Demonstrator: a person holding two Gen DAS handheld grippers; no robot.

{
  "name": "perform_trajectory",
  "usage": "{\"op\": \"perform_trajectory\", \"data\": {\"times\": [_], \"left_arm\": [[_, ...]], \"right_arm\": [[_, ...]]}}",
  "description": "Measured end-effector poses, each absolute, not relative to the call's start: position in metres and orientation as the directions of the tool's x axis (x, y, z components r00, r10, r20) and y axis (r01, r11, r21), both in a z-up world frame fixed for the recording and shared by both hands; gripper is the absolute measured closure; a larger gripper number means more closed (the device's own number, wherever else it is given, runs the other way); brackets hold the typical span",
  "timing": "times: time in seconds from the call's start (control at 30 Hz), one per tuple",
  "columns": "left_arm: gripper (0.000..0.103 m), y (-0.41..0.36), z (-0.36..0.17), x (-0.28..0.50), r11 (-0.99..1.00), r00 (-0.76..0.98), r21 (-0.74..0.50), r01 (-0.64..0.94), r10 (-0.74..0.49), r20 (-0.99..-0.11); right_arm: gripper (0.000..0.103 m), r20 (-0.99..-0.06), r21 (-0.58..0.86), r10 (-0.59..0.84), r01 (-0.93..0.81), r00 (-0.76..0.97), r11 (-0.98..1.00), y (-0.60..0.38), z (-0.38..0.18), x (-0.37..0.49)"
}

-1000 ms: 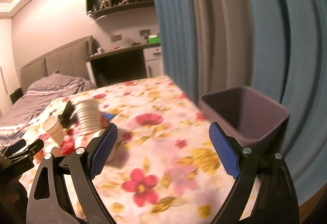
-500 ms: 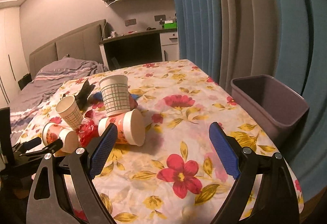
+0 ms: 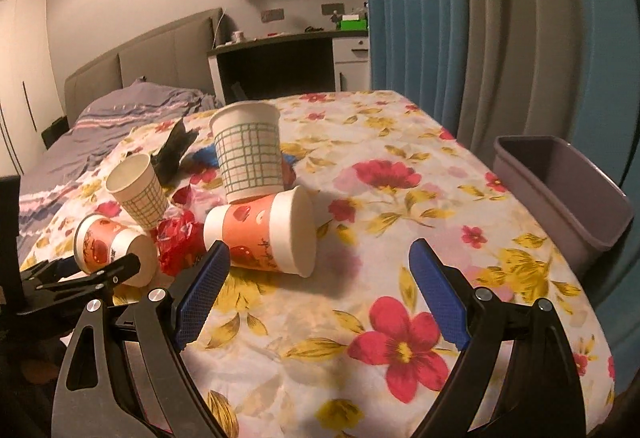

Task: Collect trash
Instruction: 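Move both open tools back toward the paper cups on the table, then grasp the orange apple cup with the right tool while the left tool grasps the small orange cup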

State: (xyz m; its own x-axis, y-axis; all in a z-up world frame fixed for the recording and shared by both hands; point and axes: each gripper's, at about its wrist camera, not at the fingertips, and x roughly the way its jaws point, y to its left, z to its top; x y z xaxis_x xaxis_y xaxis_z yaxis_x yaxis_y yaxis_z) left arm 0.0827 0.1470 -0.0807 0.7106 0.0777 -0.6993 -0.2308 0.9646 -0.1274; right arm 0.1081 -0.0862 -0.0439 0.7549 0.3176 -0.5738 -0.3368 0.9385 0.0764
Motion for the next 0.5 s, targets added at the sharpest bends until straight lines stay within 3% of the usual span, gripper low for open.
{"op": "perform_trajectory", "data": {"times": [0.5], "left_arm": [[0.022, 0.160, -0.070, 0.053, 0.943, 0.770, -0.241, -0.231, 0.025, -0.638]], "right_arm": [[0.014, -0.620, 0.047, 0.336, -0.393, 0.709, 0.918, -0.037, -0.055, 0.128]]}}
